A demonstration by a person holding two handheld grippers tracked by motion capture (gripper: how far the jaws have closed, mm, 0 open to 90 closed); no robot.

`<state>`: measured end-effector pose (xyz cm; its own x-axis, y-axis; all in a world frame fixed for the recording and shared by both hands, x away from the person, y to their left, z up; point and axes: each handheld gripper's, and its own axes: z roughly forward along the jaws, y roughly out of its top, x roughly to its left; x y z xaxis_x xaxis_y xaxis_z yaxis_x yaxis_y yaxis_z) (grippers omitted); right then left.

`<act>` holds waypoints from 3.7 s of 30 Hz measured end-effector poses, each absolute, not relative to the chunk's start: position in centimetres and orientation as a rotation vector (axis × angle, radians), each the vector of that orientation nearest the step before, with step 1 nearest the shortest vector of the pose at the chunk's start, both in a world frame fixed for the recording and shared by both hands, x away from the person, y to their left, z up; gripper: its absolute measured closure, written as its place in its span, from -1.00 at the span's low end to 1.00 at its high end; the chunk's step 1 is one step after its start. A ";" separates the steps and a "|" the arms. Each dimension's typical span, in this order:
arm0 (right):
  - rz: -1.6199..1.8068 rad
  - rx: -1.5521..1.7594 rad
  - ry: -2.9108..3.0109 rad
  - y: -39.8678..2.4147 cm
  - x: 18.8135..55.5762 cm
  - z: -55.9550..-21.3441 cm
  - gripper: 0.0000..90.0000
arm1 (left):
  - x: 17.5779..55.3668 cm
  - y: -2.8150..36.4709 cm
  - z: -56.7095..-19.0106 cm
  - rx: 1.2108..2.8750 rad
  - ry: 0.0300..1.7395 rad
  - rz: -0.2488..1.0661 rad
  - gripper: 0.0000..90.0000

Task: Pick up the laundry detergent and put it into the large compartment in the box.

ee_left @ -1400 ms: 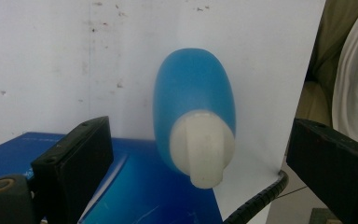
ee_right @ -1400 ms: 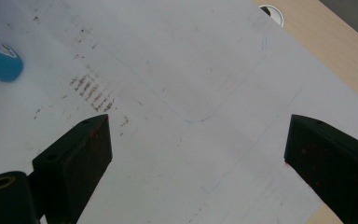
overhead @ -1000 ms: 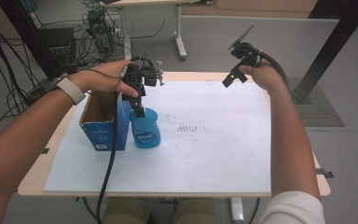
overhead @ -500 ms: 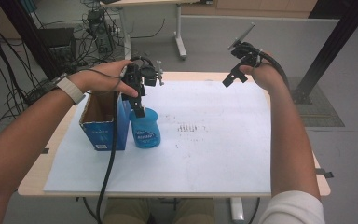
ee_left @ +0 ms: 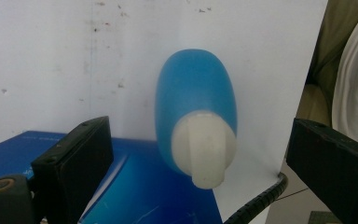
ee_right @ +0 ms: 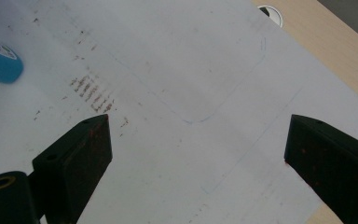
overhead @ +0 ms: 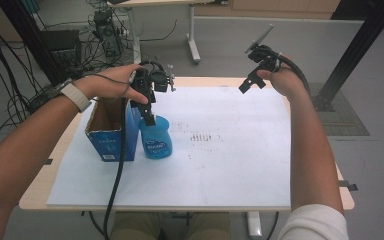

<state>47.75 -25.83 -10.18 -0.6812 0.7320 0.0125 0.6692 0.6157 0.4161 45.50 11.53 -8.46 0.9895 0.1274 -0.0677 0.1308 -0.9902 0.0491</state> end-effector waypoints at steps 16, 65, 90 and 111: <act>0.590 1.175 2.676 -25.9 47.7 -10.1 -0.84 | 45.5 11.5 -8.6 3.076 0.186 -0.101 -0.83; 0.586 1.167 2.681 -25.6 47.7 -10.3 -0.84 | 44.9 11.2 -10.8 3.091 0.194 -0.076 -0.84; 0.583 1.169 2.686 -25.5 47.8 -10.6 -0.84 | 44.3 10.6 -13.8 3.112 0.166 -0.048 -0.83; 0.584 1.166 2.684 -25.4 47.8 -10.6 -0.84 | 44.1 10.5 -15.2 3.115 0.168 -0.035 -0.81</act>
<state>47.79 -25.42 -10.57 -0.6839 0.7295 0.0106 0.6680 0.6202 0.4113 44.14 10.54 -15.22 0.9939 0.1073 -0.0234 0.1078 -0.9940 0.0205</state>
